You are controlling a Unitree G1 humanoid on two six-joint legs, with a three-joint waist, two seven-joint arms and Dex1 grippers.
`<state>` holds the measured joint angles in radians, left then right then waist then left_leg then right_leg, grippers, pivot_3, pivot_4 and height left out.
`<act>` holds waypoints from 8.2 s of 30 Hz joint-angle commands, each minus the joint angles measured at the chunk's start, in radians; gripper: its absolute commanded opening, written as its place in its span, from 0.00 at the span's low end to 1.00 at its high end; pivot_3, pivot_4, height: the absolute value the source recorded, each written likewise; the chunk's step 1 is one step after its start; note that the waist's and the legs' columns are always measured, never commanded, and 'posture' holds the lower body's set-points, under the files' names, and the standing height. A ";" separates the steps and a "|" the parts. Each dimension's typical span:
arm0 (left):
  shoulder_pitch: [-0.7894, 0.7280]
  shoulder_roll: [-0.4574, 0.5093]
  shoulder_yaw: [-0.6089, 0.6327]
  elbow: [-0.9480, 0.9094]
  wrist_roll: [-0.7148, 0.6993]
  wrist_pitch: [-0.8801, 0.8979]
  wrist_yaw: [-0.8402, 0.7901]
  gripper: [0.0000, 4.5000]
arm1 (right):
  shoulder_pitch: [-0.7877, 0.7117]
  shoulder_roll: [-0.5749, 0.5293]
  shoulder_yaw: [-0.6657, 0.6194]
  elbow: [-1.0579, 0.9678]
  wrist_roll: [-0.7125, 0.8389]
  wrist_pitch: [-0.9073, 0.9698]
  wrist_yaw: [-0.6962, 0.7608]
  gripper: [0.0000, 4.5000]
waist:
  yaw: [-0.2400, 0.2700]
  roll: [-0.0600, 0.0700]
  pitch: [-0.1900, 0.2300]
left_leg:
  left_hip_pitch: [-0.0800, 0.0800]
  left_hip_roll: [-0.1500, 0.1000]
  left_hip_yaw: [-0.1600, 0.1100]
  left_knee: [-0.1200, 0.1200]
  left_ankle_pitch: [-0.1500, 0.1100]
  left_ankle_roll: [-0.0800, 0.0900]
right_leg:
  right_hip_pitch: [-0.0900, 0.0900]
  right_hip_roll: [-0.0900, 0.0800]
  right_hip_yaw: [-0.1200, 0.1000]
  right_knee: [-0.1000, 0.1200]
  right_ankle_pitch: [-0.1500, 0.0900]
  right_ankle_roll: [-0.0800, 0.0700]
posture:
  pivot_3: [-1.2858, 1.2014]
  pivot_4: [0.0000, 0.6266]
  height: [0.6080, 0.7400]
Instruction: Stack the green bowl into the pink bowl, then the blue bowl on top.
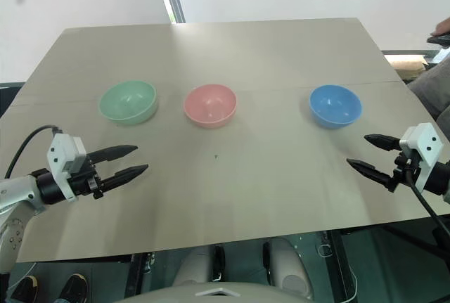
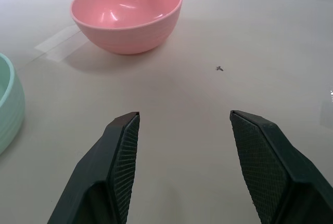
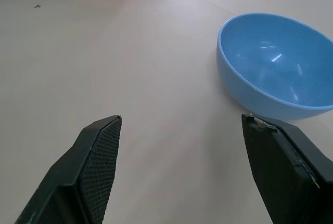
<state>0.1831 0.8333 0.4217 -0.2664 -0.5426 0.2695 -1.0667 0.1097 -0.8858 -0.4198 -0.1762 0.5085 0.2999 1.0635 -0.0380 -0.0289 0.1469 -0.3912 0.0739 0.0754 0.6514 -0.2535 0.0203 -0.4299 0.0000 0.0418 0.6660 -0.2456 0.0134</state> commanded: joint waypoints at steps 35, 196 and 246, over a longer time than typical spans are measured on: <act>-0.010 -0.030 0.034 -0.032 -0.061 -0.038 -0.027 0.65 | -0.003 0.030 -0.028 -0.044 0.030 -0.047 0.020 0.89 | 0.025 0.000 0.000 | -0.001 -0.001 0.000 0.000 0.000 0.000 | 0.000 -0.001 0.000 0.000 0.001 -0.001 | 0.52 0.24 1.00; -0.279 0.026 -0.021 0.348 0.209 -0.160 0.152 0.65 | -0.233 0.111 -0.073 -0.371 0.322 0.394 -0.020 0.84 | 0.028 -0.002 0.001 | -0.006 -0.001 0.001 0.003 0.000 -0.001 | -0.006 -0.001 0.001 0.004 0.002 -0.002 | 0.52 0.24 1.00; -0.816 0.094 -0.443 0.990 0.632 -0.508 0.115 0.60 | -0.188 0.058 -0.056 -0.421 0.439 0.296 -0.128 0.85 | 0.033 -0.004 0.002 | -0.007 -0.002 0.000 0.008 0.000 -0.001 | -0.005 -0.001 -0.001 0.007 0.002 -0.002 | 0.52 0.24 1.00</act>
<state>-0.6053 0.9288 -0.0056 0.6874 0.0588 -0.2147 -0.9713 -0.0681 -0.8145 -0.4488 -0.5772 0.9293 0.6178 0.9383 -0.0053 -0.0325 0.1489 -0.3987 0.0722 0.0753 0.6602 -0.2537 0.0196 -0.4344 -0.0010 0.0406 0.6728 -0.2432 0.0112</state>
